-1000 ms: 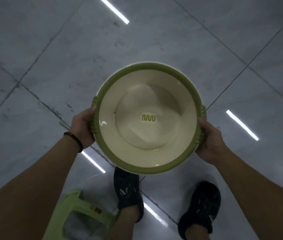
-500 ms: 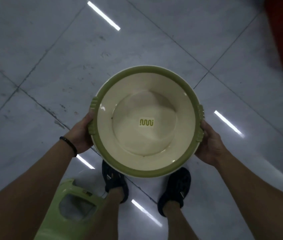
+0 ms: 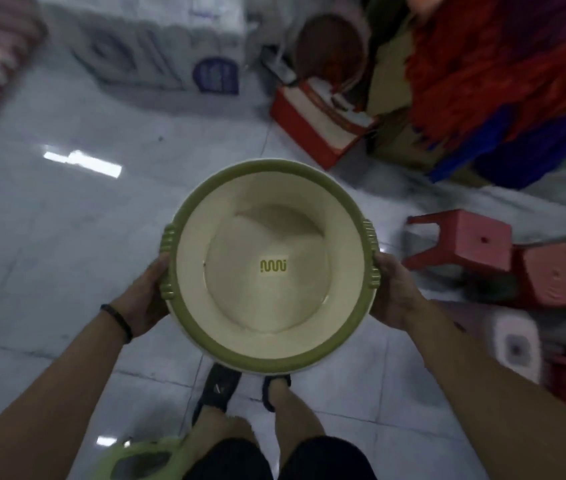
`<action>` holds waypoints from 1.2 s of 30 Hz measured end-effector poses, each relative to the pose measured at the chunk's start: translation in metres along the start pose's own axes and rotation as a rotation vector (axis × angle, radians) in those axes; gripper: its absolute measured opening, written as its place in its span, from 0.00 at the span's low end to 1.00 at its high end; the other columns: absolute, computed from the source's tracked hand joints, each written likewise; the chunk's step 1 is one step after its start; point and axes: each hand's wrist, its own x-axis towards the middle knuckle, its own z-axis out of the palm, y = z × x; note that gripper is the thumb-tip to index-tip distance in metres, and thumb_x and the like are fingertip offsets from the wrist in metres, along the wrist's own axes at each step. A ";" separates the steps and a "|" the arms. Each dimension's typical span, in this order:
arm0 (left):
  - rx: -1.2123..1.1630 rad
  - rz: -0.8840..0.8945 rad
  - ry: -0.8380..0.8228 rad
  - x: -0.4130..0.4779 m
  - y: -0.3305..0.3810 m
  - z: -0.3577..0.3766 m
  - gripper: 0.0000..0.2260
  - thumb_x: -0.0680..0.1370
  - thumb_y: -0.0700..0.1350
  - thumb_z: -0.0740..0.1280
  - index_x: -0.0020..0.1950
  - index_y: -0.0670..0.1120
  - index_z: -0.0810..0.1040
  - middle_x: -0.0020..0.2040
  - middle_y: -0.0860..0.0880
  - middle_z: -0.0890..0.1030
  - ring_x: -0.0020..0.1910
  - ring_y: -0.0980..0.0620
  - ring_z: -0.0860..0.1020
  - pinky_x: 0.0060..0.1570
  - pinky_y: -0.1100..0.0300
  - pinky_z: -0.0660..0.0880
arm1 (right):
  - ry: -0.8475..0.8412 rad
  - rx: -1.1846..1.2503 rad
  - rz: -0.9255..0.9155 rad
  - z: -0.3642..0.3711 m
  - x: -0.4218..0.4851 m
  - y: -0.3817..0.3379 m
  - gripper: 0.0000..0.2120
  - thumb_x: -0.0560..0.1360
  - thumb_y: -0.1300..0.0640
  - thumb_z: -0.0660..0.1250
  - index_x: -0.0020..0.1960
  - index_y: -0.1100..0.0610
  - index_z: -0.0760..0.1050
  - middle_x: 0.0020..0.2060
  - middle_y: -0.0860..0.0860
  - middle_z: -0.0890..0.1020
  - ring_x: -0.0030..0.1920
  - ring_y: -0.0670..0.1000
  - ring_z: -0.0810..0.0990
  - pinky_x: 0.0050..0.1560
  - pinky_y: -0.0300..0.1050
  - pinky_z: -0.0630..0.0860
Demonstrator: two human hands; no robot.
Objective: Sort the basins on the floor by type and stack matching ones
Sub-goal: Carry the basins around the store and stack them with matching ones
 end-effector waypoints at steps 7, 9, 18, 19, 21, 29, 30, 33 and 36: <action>0.330 0.033 -0.268 -0.037 0.115 0.169 0.25 0.81 0.61 0.62 0.69 0.45 0.78 0.55 0.41 0.85 0.47 0.44 0.85 0.44 0.49 0.84 | 0.244 0.291 -0.205 -0.074 -0.195 -0.007 0.21 0.80 0.46 0.65 0.39 0.57 0.88 0.37 0.56 0.85 0.37 0.56 0.84 0.49 0.52 0.78; 0.446 0.048 -0.345 -0.048 0.132 0.221 0.26 0.80 0.63 0.64 0.69 0.46 0.79 0.61 0.36 0.82 0.54 0.40 0.82 0.54 0.43 0.81 | 0.334 0.388 -0.248 -0.096 -0.245 0.006 0.18 0.73 0.41 0.71 0.43 0.56 0.88 0.42 0.57 0.86 0.42 0.58 0.84 0.51 0.54 0.78; 0.838 0.030 -0.636 -0.146 0.073 0.476 0.39 0.65 0.75 0.72 0.67 0.50 0.82 0.64 0.41 0.83 0.65 0.35 0.79 0.66 0.31 0.72 | 0.675 0.770 -0.287 -0.202 -0.444 0.118 0.29 0.64 0.33 0.70 0.48 0.58 0.85 0.47 0.61 0.82 0.49 0.60 0.80 0.51 0.54 0.76; 0.869 0.011 -0.674 -0.158 0.056 0.501 0.40 0.65 0.75 0.72 0.66 0.48 0.82 0.64 0.39 0.83 0.65 0.33 0.79 0.66 0.30 0.71 | 0.712 0.810 -0.305 -0.215 -0.465 0.134 0.32 0.62 0.33 0.71 0.51 0.58 0.84 0.50 0.61 0.83 0.53 0.61 0.80 0.52 0.55 0.76; 0.903 -0.022 -0.738 -0.181 0.016 0.550 0.41 0.65 0.75 0.72 0.66 0.46 0.82 0.65 0.36 0.81 0.65 0.31 0.78 0.68 0.30 0.69 | 0.801 0.863 -0.327 -0.246 -0.503 0.167 0.35 0.60 0.32 0.72 0.54 0.59 0.85 0.52 0.61 0.85 0.55 0.63 0.82 0.53 0.57 0.79; 0.925 -0.077 -0.985 -0.328 -0.188 0.705 0.28 0.76 0.69 0.67 0.56 0.44 0.84 0.52 0.39 0.85 0.50 0.37 0.82 0.53 0.45 0.78 | 0.952 1.000 -0.425 -0.376 -0.650 0.314 0.29 0.65 0.32 0.68 0.42 0.59 0.83 0.37 0.57 0.83 0.38 0.58 0.81 0.43 0.50 0.78; 0.940 -0.059 -1.007 -0.342 -0.211 0.717 0.25 0.77 0.68 0.66 0.53 0.47 0.86 0.50 0.41 0.86 0.50 0.38 0.83 0.54 0.45 0.78 | 0.956 1.012 -0.424 -0.388 -0.663 0.327 0.27 0.67 0.33 0.67 0.37 0.58 0.81 0.34 0.56 0.81 0.35 0.57 0.79 0.41 0.49 0.76; 1.000 -0.007 -1.047 -0.396 -0.298 0.769 0.23 0.80 0.60 0.64 0.32 0.51 0.87 0.36 0.46 0.86 0.38 0.45 0.82 0.47 0.52 0.76 | 0.992 1.116 -0.430 -0.440 -0.712 0.385 0.24 0.65 0.34 0.68 0.33 0.56 0.77 0.29 0.54 0.77 0.28 0.55 0.76 0.35 0.46 0.74; 1.082 -0.215 -1.045 -0.422 -0.371 0.822 0.24 0.75 0.67 0.66 0.40 0.48 0.90 0.54 0.38 0.86 0.46 0.40 0.82 0.55 0.45 0.76 | 1.004 1.210 -0.427 -0.490 -0.751 0.434 0.27 0.58 0.33 0.71 0.37 0.58 0.76 0.32 0.56 0.73 0.25 0.53 0.72 0.34 0.44 0.73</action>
